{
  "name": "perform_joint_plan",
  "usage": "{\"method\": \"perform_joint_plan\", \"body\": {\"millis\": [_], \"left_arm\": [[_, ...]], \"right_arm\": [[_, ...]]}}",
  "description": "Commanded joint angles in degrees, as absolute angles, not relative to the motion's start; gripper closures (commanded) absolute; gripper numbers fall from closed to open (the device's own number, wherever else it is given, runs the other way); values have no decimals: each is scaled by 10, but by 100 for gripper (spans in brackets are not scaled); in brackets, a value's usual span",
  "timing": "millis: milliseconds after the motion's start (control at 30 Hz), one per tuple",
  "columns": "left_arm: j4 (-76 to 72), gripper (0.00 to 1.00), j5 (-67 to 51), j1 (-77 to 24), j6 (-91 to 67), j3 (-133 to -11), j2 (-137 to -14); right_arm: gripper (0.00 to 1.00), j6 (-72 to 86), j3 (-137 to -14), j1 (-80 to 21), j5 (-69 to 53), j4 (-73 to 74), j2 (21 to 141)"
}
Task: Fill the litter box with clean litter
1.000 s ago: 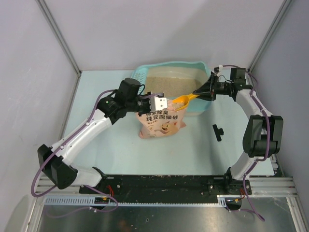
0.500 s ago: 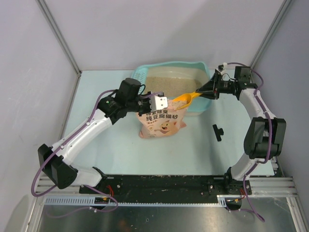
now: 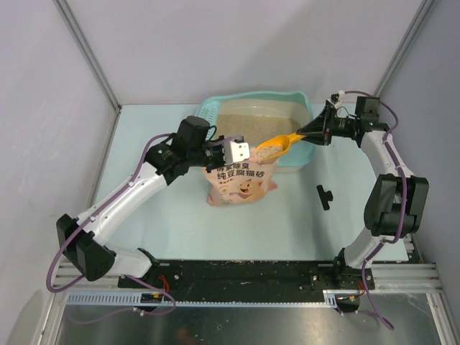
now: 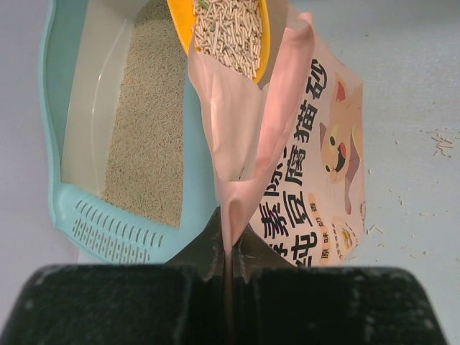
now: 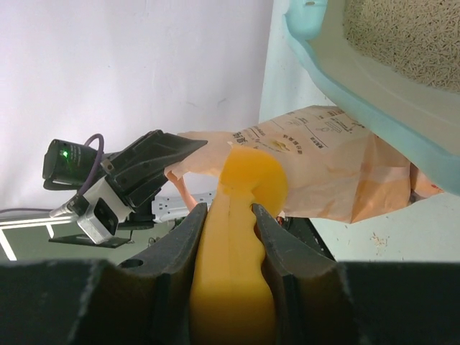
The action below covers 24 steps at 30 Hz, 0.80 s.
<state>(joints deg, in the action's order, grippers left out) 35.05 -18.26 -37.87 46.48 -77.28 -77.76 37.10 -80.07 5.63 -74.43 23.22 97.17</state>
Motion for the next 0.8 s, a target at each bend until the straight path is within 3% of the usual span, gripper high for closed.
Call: {"method": "perform_joint_plan", "body": {"millis": [0, 533, 767], "left_arm": [[269, 100, -178, -380, 465, -808, -764], [269, 100, -166, -380, 458, -813, -778], [270, 100, -151, -381, 454, -823, -789]], "right_arm": [[100, 390, -827, 64, -778, 211, 976], [100, 562, -845, 85, -802, 27, 1053], [100, 586, -950, 102, -798, -15, 1142]]}}
